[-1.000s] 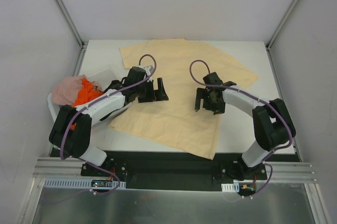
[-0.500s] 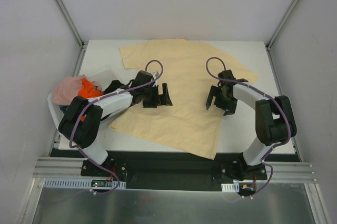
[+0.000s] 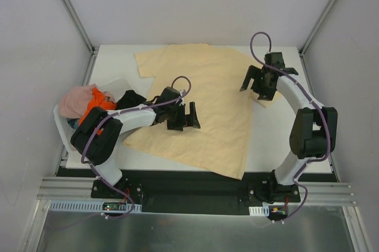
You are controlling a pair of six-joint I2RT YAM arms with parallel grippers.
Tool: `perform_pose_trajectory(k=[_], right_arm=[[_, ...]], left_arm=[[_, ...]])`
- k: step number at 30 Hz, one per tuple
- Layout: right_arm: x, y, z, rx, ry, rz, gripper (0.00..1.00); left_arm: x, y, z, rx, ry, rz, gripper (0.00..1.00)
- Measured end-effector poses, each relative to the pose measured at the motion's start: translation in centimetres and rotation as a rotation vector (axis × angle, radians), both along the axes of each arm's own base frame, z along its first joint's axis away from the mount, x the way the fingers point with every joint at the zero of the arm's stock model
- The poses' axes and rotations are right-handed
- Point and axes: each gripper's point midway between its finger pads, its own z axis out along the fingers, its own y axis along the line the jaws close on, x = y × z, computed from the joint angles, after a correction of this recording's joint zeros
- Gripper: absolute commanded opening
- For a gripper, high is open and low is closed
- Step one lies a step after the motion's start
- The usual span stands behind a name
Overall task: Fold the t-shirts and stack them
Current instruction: Flatten out the tshirt
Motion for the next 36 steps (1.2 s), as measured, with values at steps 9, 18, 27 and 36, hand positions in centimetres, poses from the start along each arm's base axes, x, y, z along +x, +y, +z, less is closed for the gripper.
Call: perform_pose_trajectory(k=[9, 18, 27, 36], right_arm=[[11.6, -2.9, -2.9, -0.016, -0.026, -0.038, 0.97], [13.0, -3.5, -6.6, -0.015, 0.039, -0.031, 0.99], [2.1, -7.5, -6.4, 0.141, 0.056, -0.219, 0.98], [-12.3, -9.9, -7.0, 0.151, 0.092, -0.507, 0.98]], left_arm=[[0.1, 0.5, -0.1, 0.012, 0.012, 0.055, 0.99], [1.1, 0.9, -0.3, 0.034, 0.001, 0.102, 0.99], [8.0, 0.9, 0.1, 0.008, -0.038, 0.139, 0.99], [16.7, -4.7, 1.0, -0.122, -0.088, 0.020, 0.99]])
